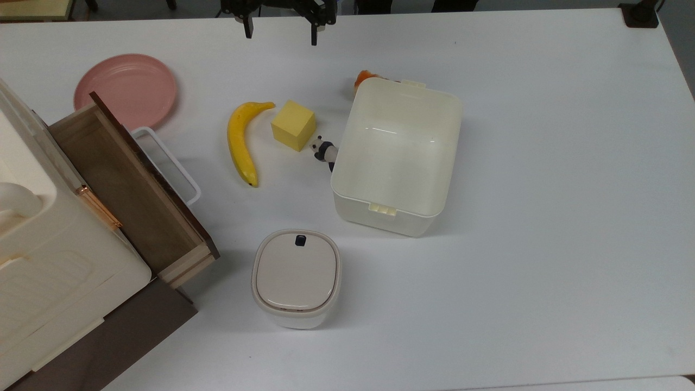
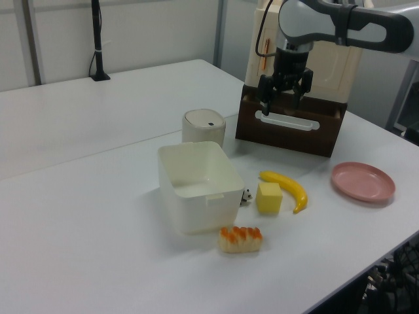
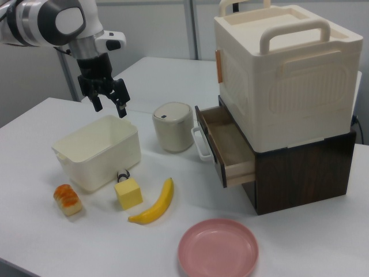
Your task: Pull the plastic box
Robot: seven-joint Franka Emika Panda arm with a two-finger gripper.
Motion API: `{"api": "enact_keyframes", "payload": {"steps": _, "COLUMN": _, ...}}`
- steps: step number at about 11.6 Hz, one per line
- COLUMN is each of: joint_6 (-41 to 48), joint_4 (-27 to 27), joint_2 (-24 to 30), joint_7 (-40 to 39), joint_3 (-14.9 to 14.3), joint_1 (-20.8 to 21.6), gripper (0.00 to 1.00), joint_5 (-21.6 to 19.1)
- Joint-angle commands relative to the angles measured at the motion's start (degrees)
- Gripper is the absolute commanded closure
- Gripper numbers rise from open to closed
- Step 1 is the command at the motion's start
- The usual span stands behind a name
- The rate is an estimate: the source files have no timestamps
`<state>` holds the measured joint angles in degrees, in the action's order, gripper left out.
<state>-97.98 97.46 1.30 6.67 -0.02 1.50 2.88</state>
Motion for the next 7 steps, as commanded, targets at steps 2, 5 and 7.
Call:
{"api": "enact_keyframes", "payload": {"steps": 2, "joint_6": 0.9, "joint_4": -0.7, "joint_2": 0.8, "joint_7": -2.0, "joint_3": -3.1, "joint_1": 2.0, "gripper": 0.0, "joint_5": -3.4}}
{"api": "enact_keyframes", "payload": {"steps": 5, "joint_6": 0.9, "joint_4": -0.8, "joint_2": 0.8, "joint_7": -4.0, "joint_3": -3.1, "joint_1": 1.9, "gripper": 0.0, "joint_5": -3.6}}
{"api": "enact_keyframes", "payload": {"steps": 7, "joint_6": 1.0, "joint_4": -1.3, "joint_2": 0.8, "joint_7": -4.1, "joint_3": -3.1, "joint_1": 1.8, "gripper": 0.0, "joint_5": -3.7}}
